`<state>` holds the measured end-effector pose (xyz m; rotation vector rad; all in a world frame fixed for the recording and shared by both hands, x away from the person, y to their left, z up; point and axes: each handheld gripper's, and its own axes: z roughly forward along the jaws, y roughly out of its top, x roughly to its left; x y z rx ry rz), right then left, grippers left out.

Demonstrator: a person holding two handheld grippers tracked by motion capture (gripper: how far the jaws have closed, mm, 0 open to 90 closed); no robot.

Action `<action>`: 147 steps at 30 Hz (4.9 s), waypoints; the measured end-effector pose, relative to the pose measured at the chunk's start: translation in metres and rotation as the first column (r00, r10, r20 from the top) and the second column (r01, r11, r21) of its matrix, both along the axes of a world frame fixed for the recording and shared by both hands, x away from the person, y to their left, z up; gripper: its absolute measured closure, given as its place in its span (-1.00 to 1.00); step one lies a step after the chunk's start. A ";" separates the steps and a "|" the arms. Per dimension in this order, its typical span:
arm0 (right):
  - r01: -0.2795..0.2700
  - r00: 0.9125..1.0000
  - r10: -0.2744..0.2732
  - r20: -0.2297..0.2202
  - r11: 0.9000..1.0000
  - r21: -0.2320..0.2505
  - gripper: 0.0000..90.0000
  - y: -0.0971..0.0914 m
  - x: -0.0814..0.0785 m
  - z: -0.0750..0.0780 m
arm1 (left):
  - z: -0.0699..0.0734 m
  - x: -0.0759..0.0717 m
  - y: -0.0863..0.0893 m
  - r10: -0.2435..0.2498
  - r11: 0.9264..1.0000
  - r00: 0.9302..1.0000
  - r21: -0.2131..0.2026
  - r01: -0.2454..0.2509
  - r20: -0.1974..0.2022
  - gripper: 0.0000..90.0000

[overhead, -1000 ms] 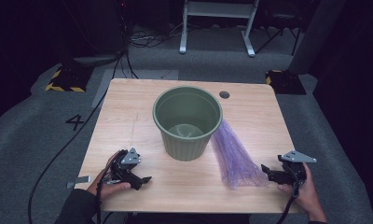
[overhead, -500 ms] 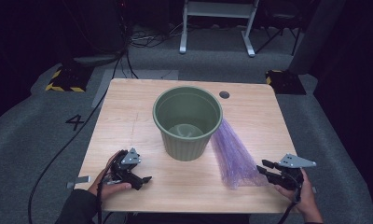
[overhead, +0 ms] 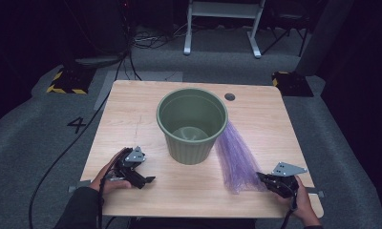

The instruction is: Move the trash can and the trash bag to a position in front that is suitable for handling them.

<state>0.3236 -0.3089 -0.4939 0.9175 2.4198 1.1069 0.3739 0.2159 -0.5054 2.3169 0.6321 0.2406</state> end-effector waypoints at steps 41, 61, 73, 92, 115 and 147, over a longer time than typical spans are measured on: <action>-0.061 0.998 0.061 -0.010 0.998 0.023 1.00 0.013 -0.002 -0.008 | 0.028 0.061 -0.068 -0.033 0.996 0.998 -0.086 0.037 0.049 -0.68; -0.232 0.973 0.232 -0.002 0.973 0.013 0.88 0.054 -0.016 -0.007 | 0.026 0.021 -0.075 -0.005 0.989 1.000 -0.151 0.003 -0.014 -0.60; -0.272 0.962 0.272 0.003 0.962 0.009 0.92 0.091 -0.017 -0.009 | 0.031 -0.032 -0.119 -0.161 0.974 0.987 -0.157 0.164 0.031 -0.61; -0.276 0.961 0.276 -0.008 0.961 0.009 0.15 0.115 -0.019 -0.008 | 0.011 -0.024 -0.137 -0.191 0.976 0.981 -0.100 0.194 0.036 0.41; 0.151 0.980 -0.163 0.115 0.983 0.102 -0.48 0.039 0.023 0.035 | 0.009 -0.011 -0.056 -0.104 0.992 0.994 -0.062 0.107 0.042 0.80; 0.318 0.946 -0.317 0.072 0.948 -0.002 0.36 0.039 0.076 0.001 | 0.012 -0.028 0.026 0.131 0.990 0.990 -0.064 -0.128 0.045 -0.61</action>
